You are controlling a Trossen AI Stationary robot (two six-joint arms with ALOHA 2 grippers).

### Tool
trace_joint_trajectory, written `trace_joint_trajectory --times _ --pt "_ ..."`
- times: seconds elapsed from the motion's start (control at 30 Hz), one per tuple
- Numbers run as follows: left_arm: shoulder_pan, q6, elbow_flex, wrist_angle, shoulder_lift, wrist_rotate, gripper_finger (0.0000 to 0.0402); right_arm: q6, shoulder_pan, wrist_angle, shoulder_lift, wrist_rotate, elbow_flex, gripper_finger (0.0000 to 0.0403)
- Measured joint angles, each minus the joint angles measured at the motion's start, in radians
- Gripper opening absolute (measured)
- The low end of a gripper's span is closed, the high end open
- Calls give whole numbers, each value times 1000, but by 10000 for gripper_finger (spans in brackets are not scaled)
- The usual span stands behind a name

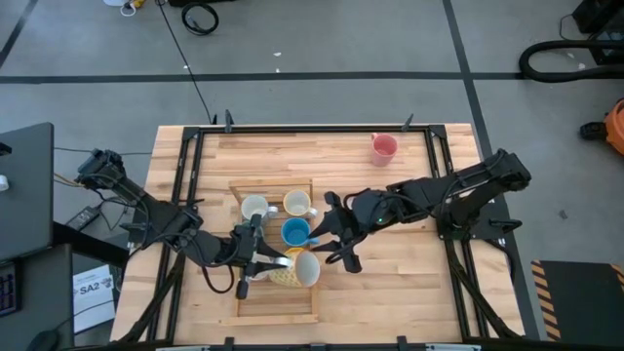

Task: Place coffee mugs
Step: Put the yellow and white mug on the shelf

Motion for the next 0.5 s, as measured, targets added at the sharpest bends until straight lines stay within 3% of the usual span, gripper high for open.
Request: trace_joint_trajectory --times 0.5 --pt "0 1 0 -2 0 -1 75 21 2 52 126 -6 0 144"
